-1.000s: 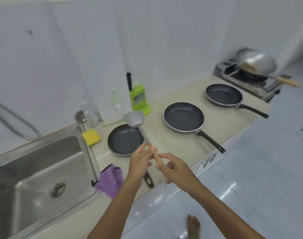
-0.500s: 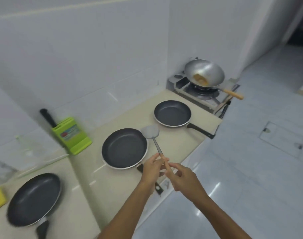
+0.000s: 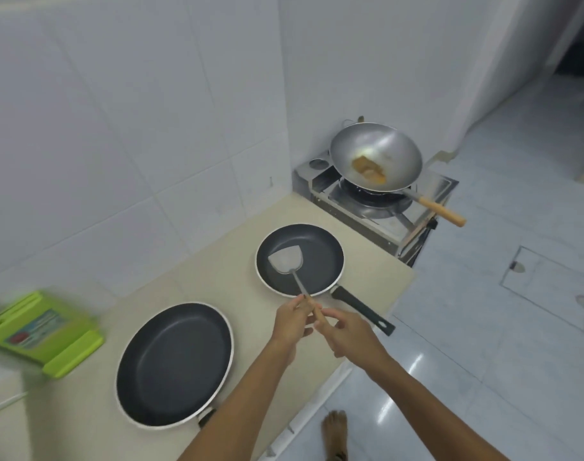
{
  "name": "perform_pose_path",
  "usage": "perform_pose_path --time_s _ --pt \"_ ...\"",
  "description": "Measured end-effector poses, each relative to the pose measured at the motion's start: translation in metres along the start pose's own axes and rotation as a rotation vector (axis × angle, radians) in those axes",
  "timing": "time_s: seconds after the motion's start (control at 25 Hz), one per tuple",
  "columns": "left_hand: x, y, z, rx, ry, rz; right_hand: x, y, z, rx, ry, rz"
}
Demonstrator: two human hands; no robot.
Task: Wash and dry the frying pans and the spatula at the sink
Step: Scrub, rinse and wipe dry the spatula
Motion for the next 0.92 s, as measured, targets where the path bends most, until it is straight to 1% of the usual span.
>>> perform_pose_path --time_s 0.08,0.24,0.36,0.56,0.6,0.68,0.76,0.84,0.92 --pt "0.040 0.014 -0.001 -0.039 -0.051 -0.016 0.040 -0.014 -0.007 -0.042 0.018 0.043" --pt "0.089 0.040 -0.003 -0.084 -0.136 -0.068 0.100 -0.034 -0.036 -0.092 0.082 0.113" --pt "0.115 0.051 -0.003 -0.123 -0.162 -0.104 0.134 -0.039 -0.057 -0.131 0.064 0.198" --pt "0.160 0.055 -0.006 -0.184 -0.214 -0.307 0.189 -0.054 -0.072 -0.149 0.018 0.369" --pt "0.167 0.055 -0.006 -0.177 -0.212 -0.355 0.197 -0.055 -0.075 -0.154 0.014 0.427" --pt "0.180 0.058 0.000 -0.132 -0.228 -0.453 0.214 -0.056 -0.082 -0.236 -0.003 0.582" --pt "0.181 0.065 0.009 -0.110 -0.283 -0.513 0.220 -0.056 -0.093 -0.286 -0.003 0.705" --pt "0.180 0.074 0.018 -0.136 -0.325 -0.568 0.228 -0.059 -0.103 -0.311 0.016 0.764" --pt "0.177 0.078 0.015 -0.075 -0.317 -0.637 0.237 -0.061 -0.109 -0.324 0.021 0.812"
Point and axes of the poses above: each hand's wrist, its own x-axis towards the middle knuckle, its own y-axis out of the palm, z = x × y, the point moved 6 cm from there along x, towards the middle knuckle, and after that the axes turned 1 degree about x, right-handed, at the moved point
